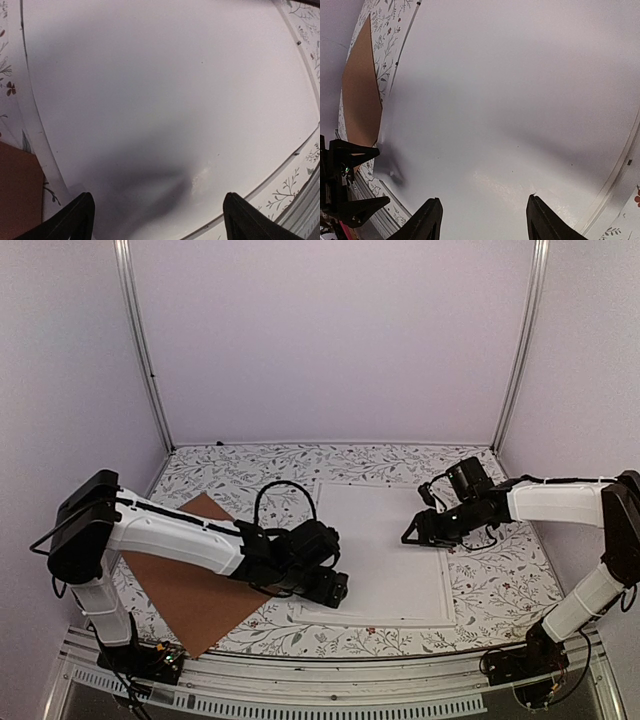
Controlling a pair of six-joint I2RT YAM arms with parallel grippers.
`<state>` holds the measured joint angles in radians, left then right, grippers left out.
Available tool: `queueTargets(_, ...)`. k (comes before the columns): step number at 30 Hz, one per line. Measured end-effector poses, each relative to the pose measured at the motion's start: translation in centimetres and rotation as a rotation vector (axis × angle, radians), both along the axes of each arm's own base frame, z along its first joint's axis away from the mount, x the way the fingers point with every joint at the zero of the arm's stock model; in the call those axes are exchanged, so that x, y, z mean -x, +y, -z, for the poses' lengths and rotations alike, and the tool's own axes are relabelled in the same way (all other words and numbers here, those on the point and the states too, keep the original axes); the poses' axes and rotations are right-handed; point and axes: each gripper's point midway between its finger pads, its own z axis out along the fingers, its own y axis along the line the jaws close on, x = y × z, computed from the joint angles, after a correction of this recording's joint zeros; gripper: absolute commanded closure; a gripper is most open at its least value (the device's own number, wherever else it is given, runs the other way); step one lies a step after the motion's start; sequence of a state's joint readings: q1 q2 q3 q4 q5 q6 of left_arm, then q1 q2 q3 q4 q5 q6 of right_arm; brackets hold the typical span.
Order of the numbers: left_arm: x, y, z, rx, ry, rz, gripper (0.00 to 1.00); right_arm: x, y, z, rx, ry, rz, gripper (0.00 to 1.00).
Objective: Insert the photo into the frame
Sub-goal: Press the photo onto the mat board.
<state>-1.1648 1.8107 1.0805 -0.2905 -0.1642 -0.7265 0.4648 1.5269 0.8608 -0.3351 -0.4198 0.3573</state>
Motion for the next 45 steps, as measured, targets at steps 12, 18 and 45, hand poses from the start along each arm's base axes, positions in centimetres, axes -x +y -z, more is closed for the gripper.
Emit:
queueTargets(12,1.2,-0.4,0.9,-0.011,0.022,0.013,0.09,0.4,-0.1,0.5,-0.003,0.022,0.010,0.39)
queueTargets(18,1.5,-0.5,1.5,-0.021,0.028,0.015,0.09,0.5,-0.1,0.5,-0.003,0.023,0.011,0.39)
queueTargets(45,1.9,-0.9,1.2,-0.044,0.004,0.023,0.08,0.9,-0.7,0.8,0.018,0.028,0.017,0.37)
